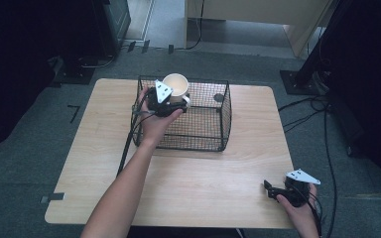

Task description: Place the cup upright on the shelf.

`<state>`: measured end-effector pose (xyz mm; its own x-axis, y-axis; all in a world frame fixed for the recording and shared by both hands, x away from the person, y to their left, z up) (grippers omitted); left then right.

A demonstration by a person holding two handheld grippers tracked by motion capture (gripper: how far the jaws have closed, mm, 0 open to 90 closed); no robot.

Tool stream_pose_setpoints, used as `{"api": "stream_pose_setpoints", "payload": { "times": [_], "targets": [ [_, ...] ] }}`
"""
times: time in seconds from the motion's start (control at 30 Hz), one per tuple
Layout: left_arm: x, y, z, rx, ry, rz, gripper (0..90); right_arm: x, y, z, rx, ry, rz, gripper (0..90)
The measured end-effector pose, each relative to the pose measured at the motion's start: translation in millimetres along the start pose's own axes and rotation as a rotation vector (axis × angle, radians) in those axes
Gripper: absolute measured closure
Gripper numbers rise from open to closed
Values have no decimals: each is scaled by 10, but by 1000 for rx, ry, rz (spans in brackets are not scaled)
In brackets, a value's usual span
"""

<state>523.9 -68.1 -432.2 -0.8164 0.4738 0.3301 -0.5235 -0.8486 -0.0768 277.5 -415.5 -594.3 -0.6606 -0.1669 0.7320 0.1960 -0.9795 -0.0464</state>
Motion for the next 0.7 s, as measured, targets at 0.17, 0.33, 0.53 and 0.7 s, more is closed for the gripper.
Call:
{"api": "stream_pose_setpoints", "payload": {
  "times": [0.17, 0.33, 0.53, 0.7],
  "targets": [
    [-174, -51, -78, 9, -34, -35, 90, 1, 0, 0, -1, 0, 1, 72],
    [-233, -30, -83, 43, -30, -75, 90, 2, 1, 0, -2, 1, 2, 73],
    [-349, -18, -206, 12, -52, -78, 90, 2, 1, 0, -2, 0, 2, 73],
    [-456, 5, -348, -30, -137, -94, 90, 1, -1, -1, 4, 0, 0, 74]
  ]
}}
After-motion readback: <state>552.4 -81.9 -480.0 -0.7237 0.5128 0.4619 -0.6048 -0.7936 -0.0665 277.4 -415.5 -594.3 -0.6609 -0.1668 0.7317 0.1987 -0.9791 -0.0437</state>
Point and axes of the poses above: each handheld gripper's, and its own axes: x roughly backward along the jaws, z roughly out of its top, y roughly to its right, the point moved 10 cm from there along -x, roughly forward along the jaws, and after that the axes turned 4 degrees about -y, right-handed, at the moved point
